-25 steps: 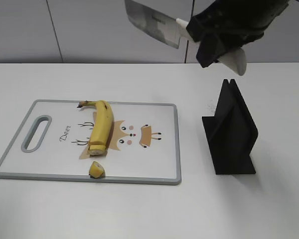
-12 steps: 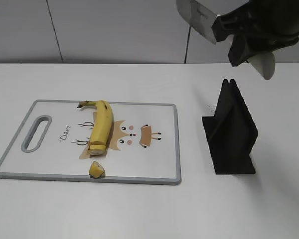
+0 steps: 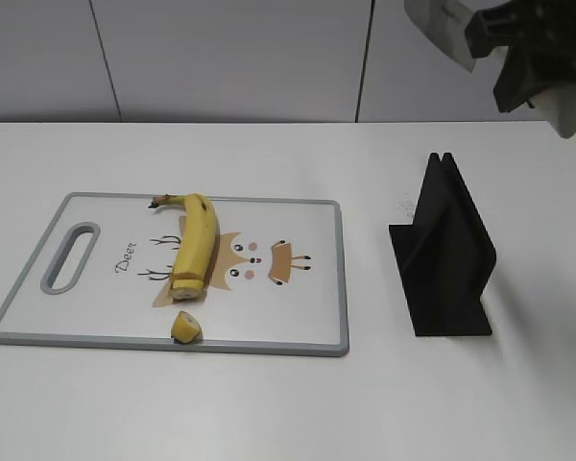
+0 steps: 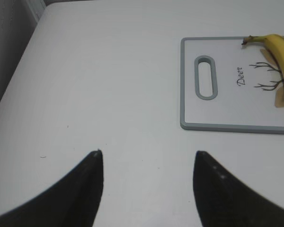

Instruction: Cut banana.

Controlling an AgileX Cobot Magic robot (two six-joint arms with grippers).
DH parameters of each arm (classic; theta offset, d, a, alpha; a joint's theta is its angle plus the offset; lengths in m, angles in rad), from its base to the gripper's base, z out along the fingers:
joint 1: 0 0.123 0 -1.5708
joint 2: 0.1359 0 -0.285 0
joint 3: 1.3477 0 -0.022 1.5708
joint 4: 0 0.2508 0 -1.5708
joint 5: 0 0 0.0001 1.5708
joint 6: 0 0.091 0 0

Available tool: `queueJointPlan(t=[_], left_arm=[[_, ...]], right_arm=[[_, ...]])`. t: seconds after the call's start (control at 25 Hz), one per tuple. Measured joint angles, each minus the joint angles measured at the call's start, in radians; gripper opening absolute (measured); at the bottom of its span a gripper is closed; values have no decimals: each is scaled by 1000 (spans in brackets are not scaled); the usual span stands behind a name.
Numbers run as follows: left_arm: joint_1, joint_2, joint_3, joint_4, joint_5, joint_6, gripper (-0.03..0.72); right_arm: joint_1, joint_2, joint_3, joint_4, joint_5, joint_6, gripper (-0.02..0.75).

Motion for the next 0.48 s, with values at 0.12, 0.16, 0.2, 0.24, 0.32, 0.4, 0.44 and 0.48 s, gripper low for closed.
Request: queueJointPlan(t=[0.12,0.16,0.2,0.24,0.32,0.4,0.44,0.48], left_arm=[[0,-58,32,0,6,-32,576],[0,-72,44,0,9,-43,576],[0,-84,57,0,9,-50,576],[0,-92,66,0,4,-52,576],[0,-100,74,3,-21,-57,576],[0,-100,79,16,-32,-59,576],[0,-100,80,24,-32,-60,576],[0,-100,80,30,-35,-60,574]], right_arm=[[-29,-15,7,0,5,0,174],[-36,-23,16,-1,4,0,173],[-43,-29,31,-1,4,0,173],[-47,-36,50,-1,4,0,173],[-52,-55,90,-1,1,0,173],[-53,-72,133,4,-13,1,173],[-53,-78,148,9,-20,5,173],[-53,-82,163,15,-26,9,173]])
